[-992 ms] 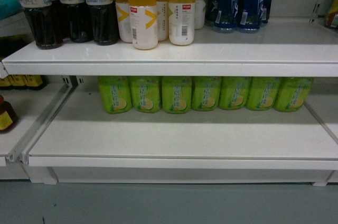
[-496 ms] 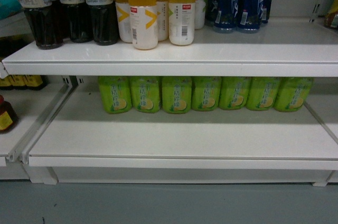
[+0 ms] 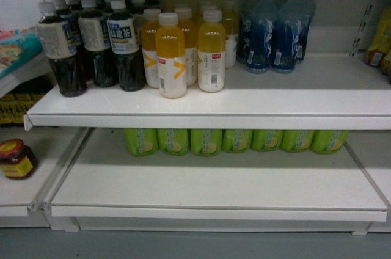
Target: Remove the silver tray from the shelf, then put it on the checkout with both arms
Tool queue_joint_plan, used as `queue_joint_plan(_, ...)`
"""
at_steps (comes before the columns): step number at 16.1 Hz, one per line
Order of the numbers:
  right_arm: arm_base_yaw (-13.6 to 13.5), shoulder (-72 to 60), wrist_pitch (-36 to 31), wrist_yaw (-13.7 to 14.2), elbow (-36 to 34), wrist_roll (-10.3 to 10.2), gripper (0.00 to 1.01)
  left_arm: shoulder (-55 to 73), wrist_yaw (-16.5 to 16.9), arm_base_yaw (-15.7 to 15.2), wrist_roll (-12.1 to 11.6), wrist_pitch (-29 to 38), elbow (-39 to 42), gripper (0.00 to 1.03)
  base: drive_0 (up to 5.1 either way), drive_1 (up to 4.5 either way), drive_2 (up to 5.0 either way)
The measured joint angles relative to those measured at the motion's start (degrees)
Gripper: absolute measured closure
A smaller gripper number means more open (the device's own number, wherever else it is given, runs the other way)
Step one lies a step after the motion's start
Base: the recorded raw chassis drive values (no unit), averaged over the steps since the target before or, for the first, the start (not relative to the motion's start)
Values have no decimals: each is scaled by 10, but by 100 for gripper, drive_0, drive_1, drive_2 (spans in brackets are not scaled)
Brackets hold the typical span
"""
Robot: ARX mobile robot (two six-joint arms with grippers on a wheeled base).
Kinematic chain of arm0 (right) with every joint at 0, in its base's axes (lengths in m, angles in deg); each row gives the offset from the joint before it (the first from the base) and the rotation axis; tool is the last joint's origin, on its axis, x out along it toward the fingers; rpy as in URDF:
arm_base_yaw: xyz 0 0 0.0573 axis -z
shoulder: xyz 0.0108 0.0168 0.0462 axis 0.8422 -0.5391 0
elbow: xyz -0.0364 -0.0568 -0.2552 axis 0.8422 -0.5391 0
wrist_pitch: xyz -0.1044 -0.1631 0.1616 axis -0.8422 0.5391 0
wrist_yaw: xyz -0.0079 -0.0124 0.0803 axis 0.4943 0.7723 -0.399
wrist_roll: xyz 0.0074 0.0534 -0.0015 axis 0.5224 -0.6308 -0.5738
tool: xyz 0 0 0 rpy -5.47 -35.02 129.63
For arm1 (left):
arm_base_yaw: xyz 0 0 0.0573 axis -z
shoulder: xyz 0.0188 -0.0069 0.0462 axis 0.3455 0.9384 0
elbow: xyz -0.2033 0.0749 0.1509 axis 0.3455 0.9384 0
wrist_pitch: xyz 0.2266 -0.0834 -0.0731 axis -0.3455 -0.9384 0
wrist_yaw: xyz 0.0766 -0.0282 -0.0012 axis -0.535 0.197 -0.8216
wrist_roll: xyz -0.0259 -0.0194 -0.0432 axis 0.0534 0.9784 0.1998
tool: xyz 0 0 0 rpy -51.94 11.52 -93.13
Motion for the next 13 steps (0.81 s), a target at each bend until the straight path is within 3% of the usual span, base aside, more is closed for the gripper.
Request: queue_joint_plan(13, 0, 0, -1, 1, 0, -1, 3, 0, 1, 0, 0, 0, 0, 5, 0, 0, 0)
